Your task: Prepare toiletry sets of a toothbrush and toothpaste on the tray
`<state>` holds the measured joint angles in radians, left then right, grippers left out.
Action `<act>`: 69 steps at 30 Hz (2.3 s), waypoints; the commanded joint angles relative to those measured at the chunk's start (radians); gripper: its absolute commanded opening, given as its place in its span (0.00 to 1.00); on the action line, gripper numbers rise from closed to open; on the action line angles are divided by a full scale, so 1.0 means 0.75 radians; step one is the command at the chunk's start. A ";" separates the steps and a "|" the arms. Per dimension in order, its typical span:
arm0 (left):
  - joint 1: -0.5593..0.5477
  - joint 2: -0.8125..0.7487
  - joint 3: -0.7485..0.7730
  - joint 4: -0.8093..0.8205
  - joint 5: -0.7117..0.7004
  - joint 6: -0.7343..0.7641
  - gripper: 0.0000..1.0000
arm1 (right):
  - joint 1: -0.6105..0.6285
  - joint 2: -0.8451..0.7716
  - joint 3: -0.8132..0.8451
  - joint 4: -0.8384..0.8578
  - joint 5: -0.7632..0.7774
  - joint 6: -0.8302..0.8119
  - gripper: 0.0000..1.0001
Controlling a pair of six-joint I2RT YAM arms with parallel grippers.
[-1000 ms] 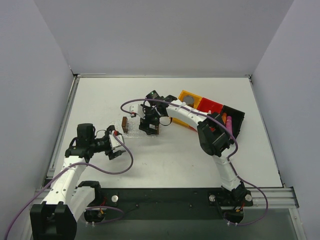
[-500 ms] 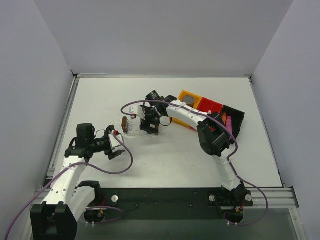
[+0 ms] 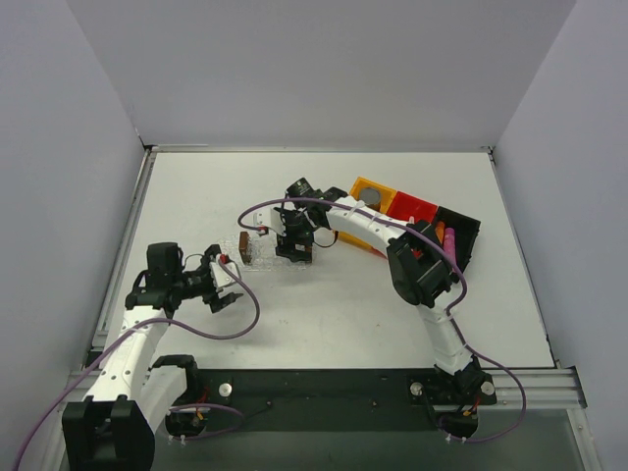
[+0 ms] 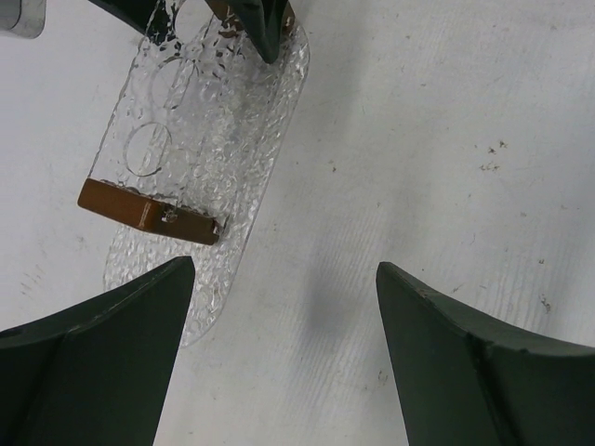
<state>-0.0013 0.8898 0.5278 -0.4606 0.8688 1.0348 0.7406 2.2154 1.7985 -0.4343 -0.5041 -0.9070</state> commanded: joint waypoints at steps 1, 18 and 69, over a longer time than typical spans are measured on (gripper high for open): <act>0.039 -0.012 0.026 -0.012 0.032 0.017 0.90 | 0.009 -0.060 0.009 -0.026 -0.007 -0.002 0.79; 0.047 -0.035 0.020 -0.022 0.042 0.028 0.90 | 0.015 -0.092 0.024 -0.026 0.036 0.090 0.91; 0.061 0.008 -0.168 0.796 -0.146 -0.537 0.90 | -0.059 -0.456 -0.132 0.019 0.061 0.524 0.93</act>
<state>0.0410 0.8589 0.4191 -0.1505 0.8295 0.7959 0.7303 1.9686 1.7386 -0.4290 -0.4377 -0.6163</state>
